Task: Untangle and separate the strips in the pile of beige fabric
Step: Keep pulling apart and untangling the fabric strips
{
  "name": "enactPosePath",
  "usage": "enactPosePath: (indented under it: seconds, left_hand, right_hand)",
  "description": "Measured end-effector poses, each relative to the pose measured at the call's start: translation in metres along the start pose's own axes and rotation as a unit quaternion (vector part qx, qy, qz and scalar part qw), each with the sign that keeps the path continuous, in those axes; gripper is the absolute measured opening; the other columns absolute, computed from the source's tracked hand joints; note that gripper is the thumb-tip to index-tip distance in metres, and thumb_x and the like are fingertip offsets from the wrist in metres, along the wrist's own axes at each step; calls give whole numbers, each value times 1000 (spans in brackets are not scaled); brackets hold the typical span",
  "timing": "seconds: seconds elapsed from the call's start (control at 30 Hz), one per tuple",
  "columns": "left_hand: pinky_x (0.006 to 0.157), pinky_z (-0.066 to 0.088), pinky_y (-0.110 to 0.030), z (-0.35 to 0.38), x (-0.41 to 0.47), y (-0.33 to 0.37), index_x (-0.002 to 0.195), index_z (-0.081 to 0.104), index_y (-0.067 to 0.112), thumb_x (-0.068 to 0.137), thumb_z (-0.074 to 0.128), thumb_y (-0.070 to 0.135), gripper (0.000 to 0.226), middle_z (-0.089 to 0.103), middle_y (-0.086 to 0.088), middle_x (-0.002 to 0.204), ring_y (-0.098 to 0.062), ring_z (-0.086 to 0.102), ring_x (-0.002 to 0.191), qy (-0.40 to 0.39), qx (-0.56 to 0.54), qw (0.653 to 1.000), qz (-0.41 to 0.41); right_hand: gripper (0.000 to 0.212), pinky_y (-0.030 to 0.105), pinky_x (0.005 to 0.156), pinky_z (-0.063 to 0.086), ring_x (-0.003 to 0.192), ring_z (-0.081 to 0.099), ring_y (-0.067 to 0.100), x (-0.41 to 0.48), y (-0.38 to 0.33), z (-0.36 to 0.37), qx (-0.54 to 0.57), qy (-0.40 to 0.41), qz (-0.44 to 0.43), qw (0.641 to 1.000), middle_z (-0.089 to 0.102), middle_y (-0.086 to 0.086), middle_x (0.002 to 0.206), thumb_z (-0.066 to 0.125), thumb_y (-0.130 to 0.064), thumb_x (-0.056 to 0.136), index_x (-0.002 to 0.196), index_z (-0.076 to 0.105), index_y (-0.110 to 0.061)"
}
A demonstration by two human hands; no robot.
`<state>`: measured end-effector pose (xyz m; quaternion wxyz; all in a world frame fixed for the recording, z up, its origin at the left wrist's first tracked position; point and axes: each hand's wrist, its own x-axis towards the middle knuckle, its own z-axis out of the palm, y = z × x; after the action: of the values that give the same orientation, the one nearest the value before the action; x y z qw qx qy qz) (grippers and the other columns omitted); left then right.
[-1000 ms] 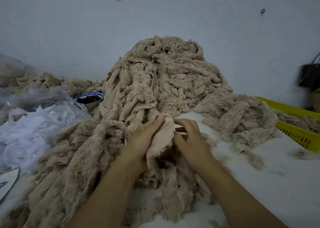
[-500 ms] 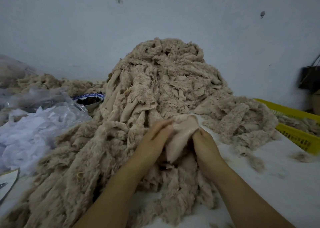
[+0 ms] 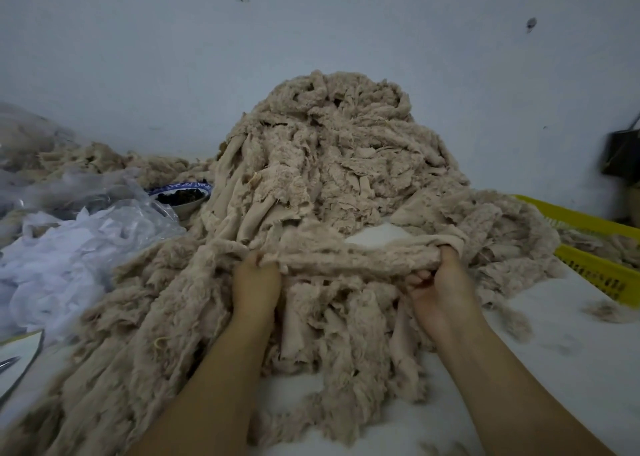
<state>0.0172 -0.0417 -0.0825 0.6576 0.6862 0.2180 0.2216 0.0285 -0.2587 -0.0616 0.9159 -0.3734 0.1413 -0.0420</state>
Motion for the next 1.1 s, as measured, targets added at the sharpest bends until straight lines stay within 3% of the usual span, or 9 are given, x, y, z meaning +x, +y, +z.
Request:
enactPosePath:
  seconds: [0.17, 0.27, 0.4, 0.53, 0.63, 0.73, 0.87, 0.97, 1.1]
  left_hand:
    - [35, 31, -19, -6, -4, 17, 82, 69, 13, 104, 40, 44, 48, 47, 4, 56, -10, 36, 37, 16, -216, 971, -100]
    - [55, 37, -25, 0, -20, 18, 89, 70, 24, 101, 39, 50, 42, 61, 8, 78, -8, 55, 63, -39, -10, 998, 55]
    - [75, 45, -9, 14, -49, 18, 103, 60, 51, 83, 43, 74, 35, 57, 34, 108, 16, 53, 100, -265, 137, 918, 262]
    - [90, 41, -9, 21, -51, 9, 123, 58, 36, 79, 58, 73, 57, 52, 30, 116, 11, 48, 108, -333, 247, 851, 322]
    - [75, 54, -29, 21, -50, 9, 100, 71, 22, 95, 62, 35, 16, 72, 0, 96, -9, 66, 85, -304, 137, 916, 224]
    - [77, 58, -28, 19, -49, 14, 80, 69, 31, 97, 60, 34, 20, 73, 9, 84, -11, 69, 81, -275, 14, 954, 120]
    - [68, 54, -29, 19, -51, 17, 82, 63, 4, 97, 56, 43, 42, 65, -9, 75, -14, 60, 69, -247, 17, 964, 101]
    - [59, 43, -22, 20, -50, 14, 80, 59, 3, 97, 53, 44, 44, 55, -6, 71, -12, 51, 63, -238, 61, 961, 130]
    - [63, 52, -20, 21, -45, 13, 85, 76, 24, 100, 48, 48, 40, 71, 5, 73, -7, 65, 65, -223, 31, 969, 100]
  right_hand:
    - [42, 40, 75, 58, 89, 73, 25, -1, -3, -3, -24, -46, 39, 998, 77, 9, 95, 45, -46, 102, 104, 72, -15]
    - [45, 41, 77, 59, 96, 72, 27, -3, -4, 0, -35, -49, 33, 998, 76, 9, 104, 45, -52, 100, 112, 71, -17]
    - [45, 44, 95, 54, 110, 68, 27, -8, 1, 6, -62, -82, 36, 994, 72, 11, 117, 46, -45, 102, 121, 68, -11]
    - [47, 43, 91, 56, 107, 69, 27, -9, 5, 9, -54, -103, 42, 992, 73, 13, 114, 42, -44, 103, 119, 67, -8]
    - [39, 36, 77, 61, 95, 72, 19, -6, 4, 7, 5, -112, 40, 993, 73, 10, 115, 48, -40, 102, 120, 66, -10]
    - [45, 30, 65, 60, 92, 74, 20, -7, 8, 6, -27, -169, 60, 983, 74, 10, 113, 53, -49, 96, 120, 65, -13]
    - [63, 31, 83, 57, 102, 72, 13, -17, 25, 7, -267, -230, 6, 936, 76, -2, 108, 59, -78, 75, 107, 75, -26]
    - [71, 6, 68, 50, 87, 68, -8, -24, 31, 7, -458, -247, -99, 848, 74, -26, 89, 53, -94, 59, 97, 76, -39]
    - [47, 25, 54, 37, 47, 47, 4, -15, 32, 5, -516, -223, -139, 816, 51, -13, 52, 52, -62, 93, 60, 54, -28]
